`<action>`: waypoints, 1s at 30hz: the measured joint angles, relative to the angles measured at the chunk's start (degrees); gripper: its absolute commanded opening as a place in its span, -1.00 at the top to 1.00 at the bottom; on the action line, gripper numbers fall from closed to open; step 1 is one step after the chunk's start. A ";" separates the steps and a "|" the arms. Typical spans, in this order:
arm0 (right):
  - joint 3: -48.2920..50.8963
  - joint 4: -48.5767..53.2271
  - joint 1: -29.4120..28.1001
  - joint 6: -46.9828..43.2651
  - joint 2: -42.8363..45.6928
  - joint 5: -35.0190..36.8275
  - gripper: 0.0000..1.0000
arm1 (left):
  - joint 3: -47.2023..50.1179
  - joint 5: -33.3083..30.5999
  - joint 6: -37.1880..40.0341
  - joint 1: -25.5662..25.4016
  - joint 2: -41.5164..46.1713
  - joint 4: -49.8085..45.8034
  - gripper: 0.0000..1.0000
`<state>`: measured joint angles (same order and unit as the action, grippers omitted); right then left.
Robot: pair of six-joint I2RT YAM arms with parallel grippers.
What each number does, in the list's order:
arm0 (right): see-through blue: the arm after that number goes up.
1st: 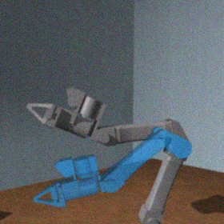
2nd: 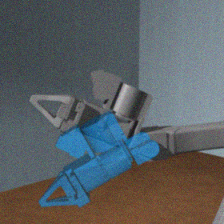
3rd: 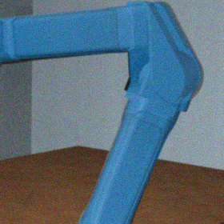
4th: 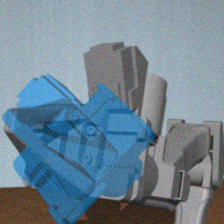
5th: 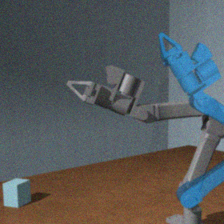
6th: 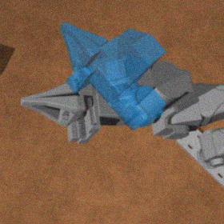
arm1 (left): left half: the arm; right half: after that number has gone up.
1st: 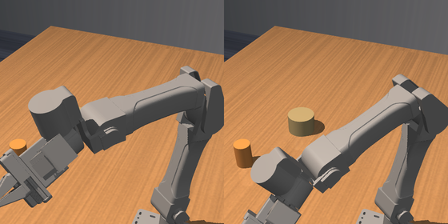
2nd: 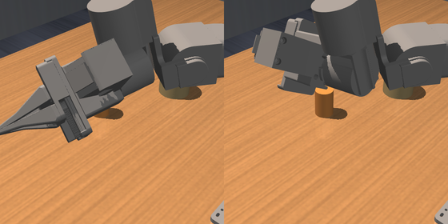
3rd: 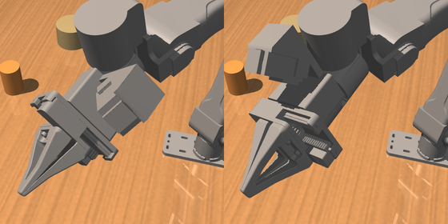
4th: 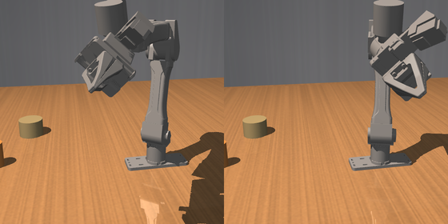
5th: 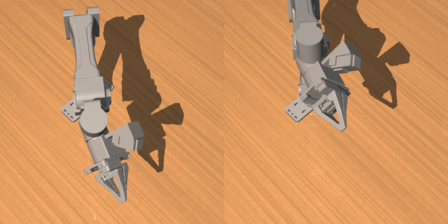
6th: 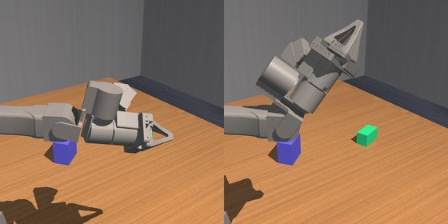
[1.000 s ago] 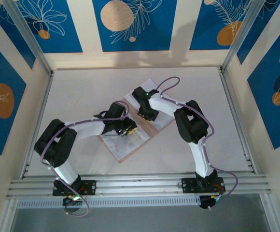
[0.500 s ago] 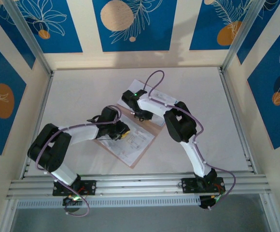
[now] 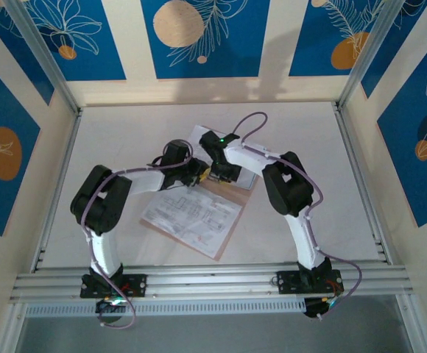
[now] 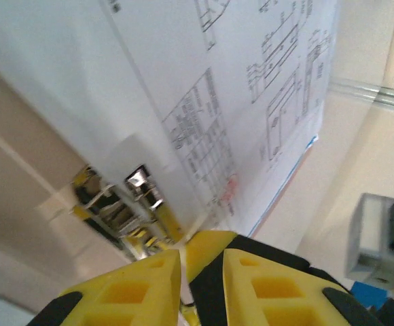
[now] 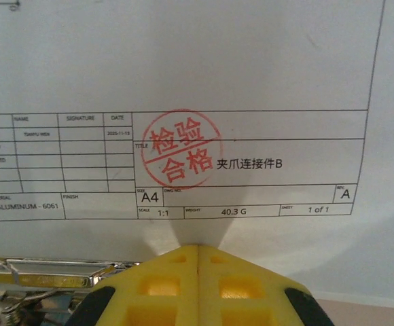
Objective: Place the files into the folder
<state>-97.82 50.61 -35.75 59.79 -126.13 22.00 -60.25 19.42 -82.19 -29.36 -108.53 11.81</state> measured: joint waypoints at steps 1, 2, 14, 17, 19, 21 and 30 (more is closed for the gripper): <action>0.39 -0.44 0.66 0.04 0.37 -1.62 0.84 | -0.11 -0.07 0.00 0.00 0.00 -0.20 0.55; 0.85 -0.81 1.36 0.11 0.79 -3.52 0.84 | -0.13 -0.28 0.04 0.00 0.02 -0.63 0.55; 9.46 0.87 9.11 3.69 8.20 -14.58 0.84 | 1.44 -1.97 1.95 0.09 3.69 -4.94 0.42; 10.58 -1.49 11.91 2.91 9.01 -16.96 0.84 | 1.75 -1.95 2.91 0.87 5.68 -5.86 0.40; 10.51 -3.30 13.44 1.81 8.90 -18.51 0.83 | 1.75 -2.01 3.56 1.95 6.36 -6.49 0.39; 9.77 -3.74 14.23 0.76 8.85 -19.28 0.84 | 1.73 -2.36 4.85 3.56 6.88 -8.24 0.38; 12.74 -6.47 18.40 -2.99 9.75 -20.65 0.81 | -10.97 -3.39 17.25 11.72 3.34 -24.35 0.35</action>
<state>-85.08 44.14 -17.34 56.80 -116.38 1.34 -71.22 16.03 -64.95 -17.65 -105.19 -12.53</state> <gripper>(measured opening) 0.093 0.330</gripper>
